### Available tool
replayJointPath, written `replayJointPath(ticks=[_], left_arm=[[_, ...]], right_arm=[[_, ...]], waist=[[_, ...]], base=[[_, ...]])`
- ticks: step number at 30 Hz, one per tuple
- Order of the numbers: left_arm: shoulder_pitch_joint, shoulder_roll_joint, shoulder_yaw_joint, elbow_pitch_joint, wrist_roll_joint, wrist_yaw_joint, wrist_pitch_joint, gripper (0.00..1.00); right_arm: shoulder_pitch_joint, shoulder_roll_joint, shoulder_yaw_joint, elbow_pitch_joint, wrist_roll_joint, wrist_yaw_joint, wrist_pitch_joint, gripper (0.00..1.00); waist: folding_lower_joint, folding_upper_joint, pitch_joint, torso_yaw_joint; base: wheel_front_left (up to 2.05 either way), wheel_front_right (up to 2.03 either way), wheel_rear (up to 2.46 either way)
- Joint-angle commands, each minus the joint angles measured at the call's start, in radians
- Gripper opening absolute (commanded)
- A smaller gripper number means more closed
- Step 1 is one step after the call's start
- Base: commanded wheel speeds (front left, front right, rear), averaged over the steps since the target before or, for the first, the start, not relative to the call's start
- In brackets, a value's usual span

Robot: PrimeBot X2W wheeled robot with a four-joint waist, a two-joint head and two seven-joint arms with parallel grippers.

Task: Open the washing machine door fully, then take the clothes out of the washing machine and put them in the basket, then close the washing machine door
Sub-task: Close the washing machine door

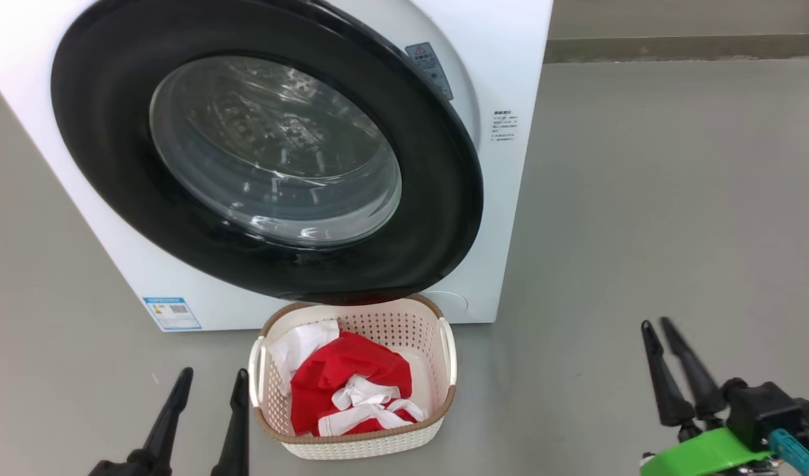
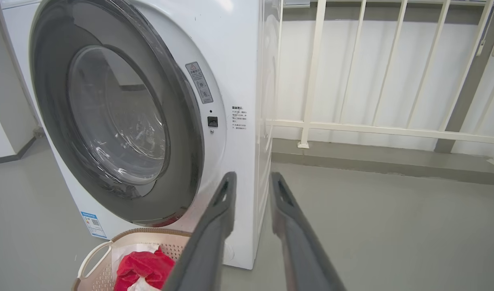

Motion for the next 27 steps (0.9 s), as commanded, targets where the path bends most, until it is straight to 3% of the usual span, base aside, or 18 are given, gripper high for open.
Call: replayJointPath(ticks=[1, 19, 27], left_arm=[[-0.027, 0.006, 0.037, -0.018, 0.021, -0.012, -0.012, 1.0], [-0.062, -0.025, 0.023, -0.033, 0.038, -0.029, -0.012, 1.0], [-0.095, -0.04, 0.009, -0.022, 0.048, -0.042, -0.012, 1.0]], right_arm=[[-0.062, -0.011, 0.035, -0.006, -0.022, 0.005, -0.006, 0.0], [-0.394, -0.011, 0.182, 0.291, -0.002, 0.005, 0.004, 0.0], [-0.549, -0.011, 0.191, 0.411, 0.01, 0.005, 0.001, 0.0]], waist=[[0.0, 0.0, 0.003, 0.01], [0.0, 0.0, 0.074, 0.117], [0.0, 0.0, 0.124, 0.188]], base=[[0.0, 0.0, 0.0], [0.0, 0.0, 0.0], [0.0, 0.0, 0.0]])
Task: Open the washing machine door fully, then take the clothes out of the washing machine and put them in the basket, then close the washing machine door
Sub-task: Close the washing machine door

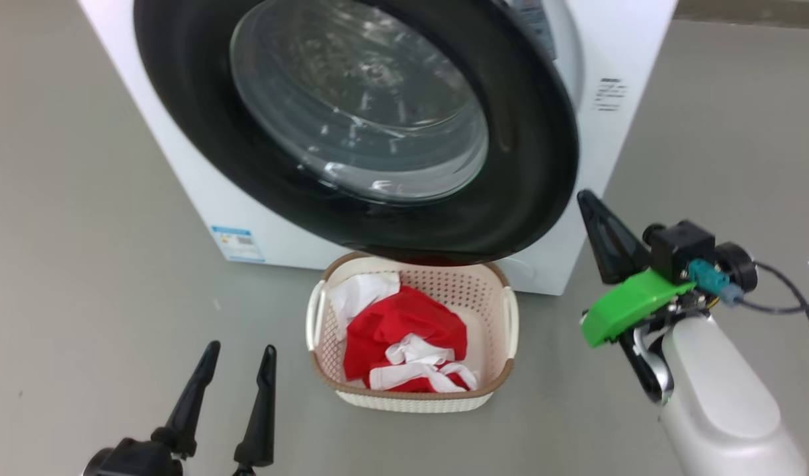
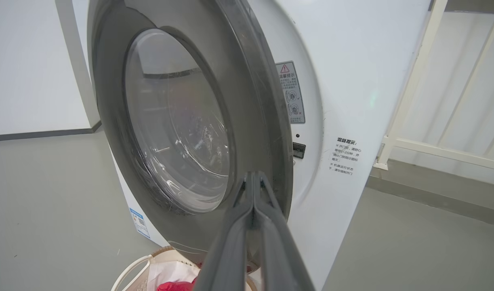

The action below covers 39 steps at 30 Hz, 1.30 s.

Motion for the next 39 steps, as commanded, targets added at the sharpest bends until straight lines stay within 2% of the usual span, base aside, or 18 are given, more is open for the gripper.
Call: replayJointPath(ticks=[1, 15, 27, 39], left_arm=[[-0.045, 0.004, 0.031, -0.02, 0.009, -0.008, -0.012, 1.0], [-0.088, -0.024, 0.018, -0.01, 0.022, -0.03, -0.012, 1.0], [-0.122, -0.039, 0.024, -0.009, 0.039, -0.045, -0.012, 1.0], [-0.155, -0.054, 0.039, -0.021, 0.041, -0.068, -0.012, 1.0]], right_arm=[[-0.048, 0.003, 0.014, -0.006, 0.002, 0.005, -0.008, 0.0], [-0.233, 0.003, -0.082, 0.11, -0.059, 0.005, -0.015, 0.0], [-0.348, -0.01, -0.167, 0.125, -0.136, 0.005, -0.015, 0.0], [-0.468, -0.034, -0.305, 0.116, -0.248, 0.005, -0.015, 0.0]], waist=[[0.0, 0.0, 0.032, 0.042], [0.0, 0.0, 0.125, 0.134], [0.0, 0.0, 0.191, 0.159], [0.0, 0.0, 0.255, 0.181]], base=[[0.0, 0.0, 0.0], [0.0, 0.0, 0.0], [0.0, 0.0, 0.0], [0.0, 0.0, 0.0]])
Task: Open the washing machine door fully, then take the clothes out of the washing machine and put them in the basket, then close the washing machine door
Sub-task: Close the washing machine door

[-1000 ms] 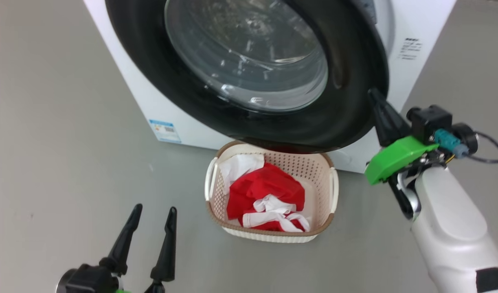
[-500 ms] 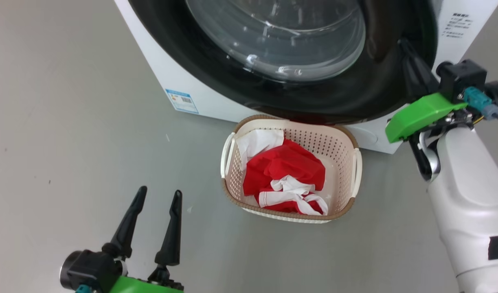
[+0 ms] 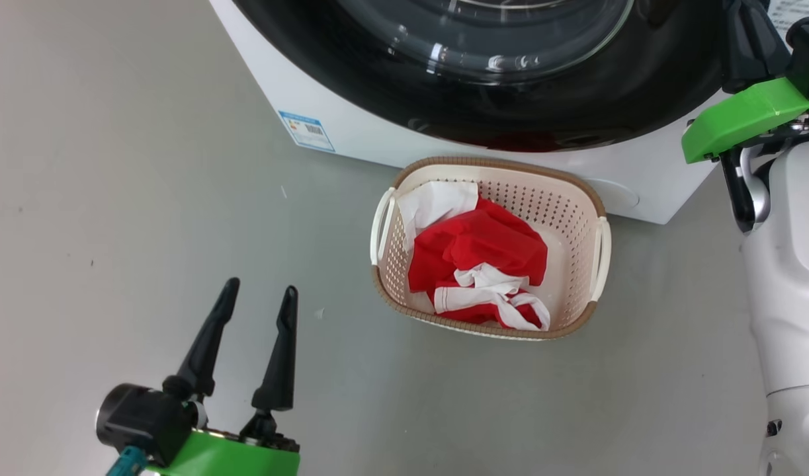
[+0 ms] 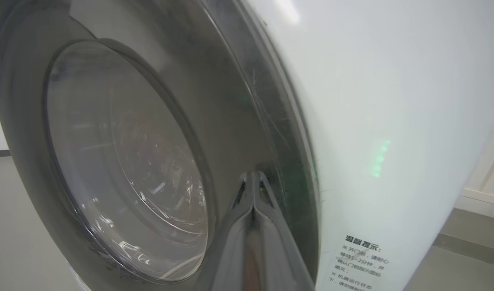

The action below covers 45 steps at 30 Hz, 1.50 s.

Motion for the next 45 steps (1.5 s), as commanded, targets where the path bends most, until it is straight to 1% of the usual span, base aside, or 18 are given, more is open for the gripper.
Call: replayJointPath(ticks=[1, 9, 13, 17, 18, 19, 25, 30, 31, 36, 45], left_arm=[[-0.019, 0.01, 0.039, -0.026, 0.008, -0.008, -0.008, 1.0], [-0.027, 0.003, 0.064, -0.015, 0.017, -0.016, -0.008, 1.0], [-0.026, 0.003, 0.087, -0.012, 0.023, -0.017, -0.008, 1.0], [-0.025, 0.0, 0.099, -0.01, 0.019, -0.019, -0.008, 1.0], [-0.024, -0.001, 0.101, -0.009, 0.015, -0.019, -0.008, 1.0], [-0.024, -0.001, 0.103, -0.008, 0.012, -0.019, -0.008, 1.0], [-0.023, -0.005, 0.111, 0.004, 0.003, -0.015, -0.008, 1.0], [-0.015, -0.007, 0.125, 0.007, -0.007, -0.007, -0.008, 1.0], [-0.015, -0.007, 0.125, 0.007, -0.007, -0.007, -0.008, 1.0], [0.0, -0.009, 0.137, 0.005, -0.019, -0.004, -0.008, 1.0], [0.022, -0.011, 0.147, 0.014, -0.025, -0.005, -0.008, 1.0]], right_arm=[[-0.056, -0.003, -0.008, -0.025, -0.006, -0.011, 0.003, 0.0], [-0.057, 0.012, -0.017, -0.024, -0.017, -0.011, 0.003, 0.0], [-0.034, 0.023, 0.013, -0.03, -0.001, -0.011, 0.003, 0.0], [0.006, 0.031, 0.042, -0.066, 0.035, -0.011, 0.003, 0.0], [0.019, 0.032, 0.05, -0.079, 0.045, -0.011, 0.003, 0.39], [0.034, 0.033, 0.061, -0.091, 0.055, -0.011, 0.003, 1.0], [0.134, 0.034, 0.157, -0.157, 0.141, -0.011, 0.003, 1.0], [0.239, 0.034, 0.183, -0.231, 0.2, -0.011, 0.003, 1.0], [0.239, 0.034, 0.183, -0.231, 0.2, -0.011, 0.003, 1.0], [0.352, 0.034, 0.186, -0.297, 0.232, -0.011, 0.003, 1.0], [0.506, 0.034, 0.15, -0.371, 0.212, -0.011, 0.003, 1.0]], waist=[[0.0, 0.0, 0.01, 0.003], [0.0, 0.0, 0.015, -0.009], [0.0, 0.0, 0.005, -0.029], [0.0, 0.0, -0.01, -0.056], [0.0, 0.0, -0.014, -0.064], [0.0, 0.0, -0.02, -0.073], [0.0, 0.0, -0.058, -0.128], [0.0, 0.0, -0.092, -0.178], [0.0, 0.0, -0.092, -0.178], [0.0, 0.0, -0.12, -0.23], [0.0, 0.0, -0.176, -0.296]], base=[[0.0, 0.0, 0.0], [0.0, 0.0, 0.0], [0.0, 0.0, 0.0], [0.0, 0.0, 0.0], [0.0, 0.0, 0.0], [0.0, 0.0, 0.0], [0.0, 0.0, 0.0], [0.0, 0.0, 0.0], [0.0, 0.0, 0.0], [0.0, 0.0, 0.0], [0.0, 0.0, 0.0]])
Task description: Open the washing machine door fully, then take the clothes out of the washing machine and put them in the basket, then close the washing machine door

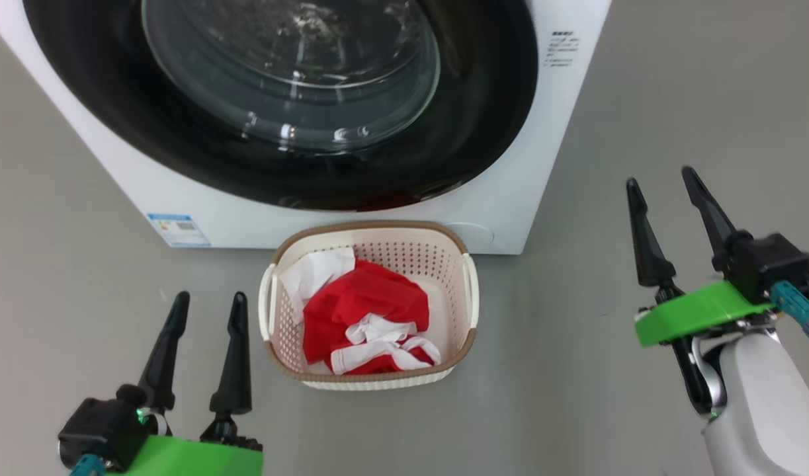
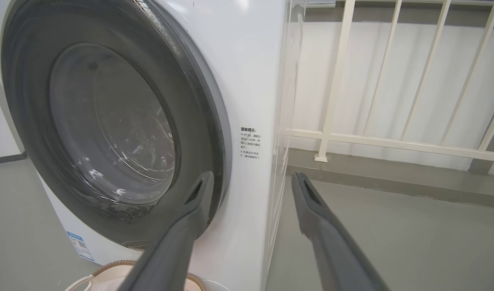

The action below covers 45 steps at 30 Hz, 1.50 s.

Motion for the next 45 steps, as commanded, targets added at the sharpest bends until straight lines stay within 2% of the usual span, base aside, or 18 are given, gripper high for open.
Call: replayJointPath(ticks=[1, 7, 15, 27, 40, 41, 45], left_arm=[[0.004, 0.008, 0.037, -0.019, -0.01, 0.0, -0.008, 1.0], [0.03, 0.007, 0.049, -0.012, -0.004, 0.001, -0.008, 1.0], [0.079, 0.011, 0.083, 0.002, 0.002, 0.001, -0.008, 1.0], [0.154, 0.01, 0.113, -0.009, 0.014, 0.002, -0.008, 1.0], [0.176, 0.007, 0.117, -0.012, 0.031, 0.005, -0.008, 1.0], [0.192, 0.001, 0.081, 0.018, 0.027, 0.0, 0.0, 0.0], [0.208, -0.011, 0.073, 0.071, 0.026, 0.0, 0.008, 0.0]], right_arm=[[0.017, 0.005, 0.008, -0.037, -0.001, -0.004, 0.001, 1.0], [0.112, 0.005, -0.055, -0.067, 0.001, -0.004, 0.001, 1.0], [0.213, 0.005, -0.071, -0.124, -0.007, -0.004, 0.001, 1.0], [0.349, 0.005, -0.026, -0.23, -0.007, -0.004, 0.001, 1.0], [0.394, 0.005, 0.006, -0.242, -0.007, -0.004, 0.001, 1.0], [0.413, 0.014, -0.02, -0.213, -0.001, 0.0, 0.0, 0.0], [0.437, 0.027, -0.018, -0.159, 0.0, 0.0, 0.001, 0.0]], waist=[[0.0, -0.0001, -0.036, -0.034], [0.0, -0.0001, -0.082, -0.066], [0.0, -0.0001, -0.152, -0.109], [0.0, -0.0001, -0.221, -0.151], [0.0, -0.0001, -0.25, -0.152], [0.0, -0.0001, -0.25, -0.152], [0.0, -0.0001, -0.25, -0.152]], base=[[0.0, 0.0, 0.0], [0.0, 0.0, 0.0], [0.0, 0.0, 0.0], [0.0, 0.0, 0.0], [0.0, 0.0, 0.0], [0.0, 0.0, 0.0], [0.0, 0.0, 0.0]])
